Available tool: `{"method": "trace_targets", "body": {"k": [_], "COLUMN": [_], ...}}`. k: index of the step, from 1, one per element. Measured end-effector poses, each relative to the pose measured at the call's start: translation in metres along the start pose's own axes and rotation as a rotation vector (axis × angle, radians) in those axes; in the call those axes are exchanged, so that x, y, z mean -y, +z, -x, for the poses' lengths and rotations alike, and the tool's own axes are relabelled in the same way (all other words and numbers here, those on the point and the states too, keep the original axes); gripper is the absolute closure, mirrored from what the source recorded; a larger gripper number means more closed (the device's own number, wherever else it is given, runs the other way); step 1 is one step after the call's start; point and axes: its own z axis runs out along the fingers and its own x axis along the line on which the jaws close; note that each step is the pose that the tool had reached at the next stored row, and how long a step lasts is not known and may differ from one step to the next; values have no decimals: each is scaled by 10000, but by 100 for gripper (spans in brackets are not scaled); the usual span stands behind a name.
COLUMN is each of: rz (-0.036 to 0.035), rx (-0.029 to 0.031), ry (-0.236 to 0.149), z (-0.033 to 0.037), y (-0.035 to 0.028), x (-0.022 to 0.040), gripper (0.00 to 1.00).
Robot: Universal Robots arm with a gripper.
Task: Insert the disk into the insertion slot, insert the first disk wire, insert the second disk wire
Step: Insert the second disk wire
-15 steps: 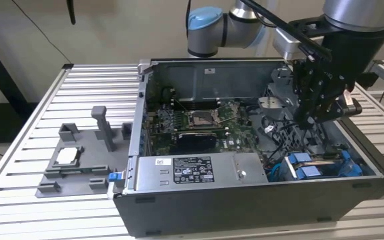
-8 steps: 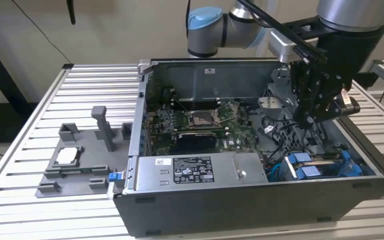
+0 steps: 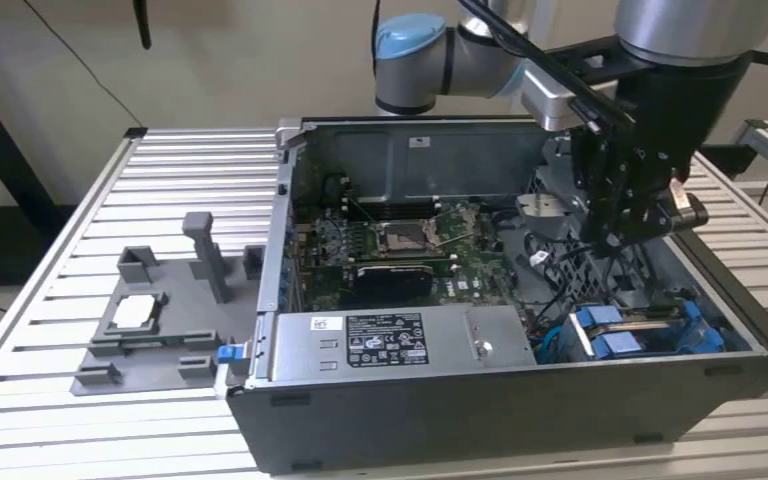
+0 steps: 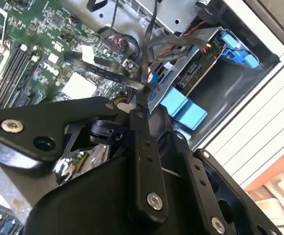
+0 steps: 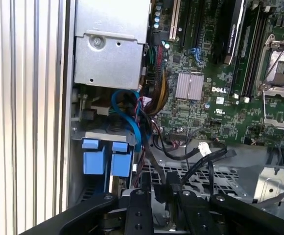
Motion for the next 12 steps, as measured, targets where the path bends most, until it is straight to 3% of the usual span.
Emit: {"method": "trace_targets", "body": {"k": [3,8,12], "rz": [-148,-233,-419], "rx": [-67,-261,-376], "ry": [-83,-234,-372], "z": [37,71,100], "y": [25,27,33], "x": [-20,-53,-67], "gripper": [73,73,73]}}
